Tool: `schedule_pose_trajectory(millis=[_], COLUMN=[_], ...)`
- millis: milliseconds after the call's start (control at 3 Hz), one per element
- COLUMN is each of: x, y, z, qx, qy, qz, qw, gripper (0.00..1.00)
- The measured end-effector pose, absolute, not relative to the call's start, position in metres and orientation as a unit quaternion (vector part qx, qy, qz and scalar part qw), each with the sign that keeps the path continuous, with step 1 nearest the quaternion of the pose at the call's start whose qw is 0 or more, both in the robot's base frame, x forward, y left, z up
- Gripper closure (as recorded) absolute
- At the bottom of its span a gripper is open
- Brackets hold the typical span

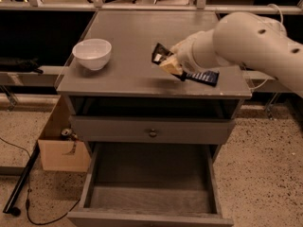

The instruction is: Pick rxbar chocolate from middle drawer and place on counter

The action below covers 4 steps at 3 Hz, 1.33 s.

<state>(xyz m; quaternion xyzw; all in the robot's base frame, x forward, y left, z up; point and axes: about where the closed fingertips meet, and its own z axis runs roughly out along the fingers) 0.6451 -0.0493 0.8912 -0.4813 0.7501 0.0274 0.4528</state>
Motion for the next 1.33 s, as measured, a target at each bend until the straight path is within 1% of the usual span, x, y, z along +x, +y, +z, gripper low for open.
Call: schedule_pose_trajectory(millis=[333, 1000, 1333], x=[0.650, 0.646, 0.661], y=[0.001, -0.024, -0.038], z=[0.892, 0.894, 0.898], qx=[-0.518, -0.508, -0.506], qy=[0.729, 0.736, 0.740], qz=[0.028, 0.006, -0.019], qw=[0.447, 0.447, 0.442], gripper=[1.00, 1.00, 1.00])
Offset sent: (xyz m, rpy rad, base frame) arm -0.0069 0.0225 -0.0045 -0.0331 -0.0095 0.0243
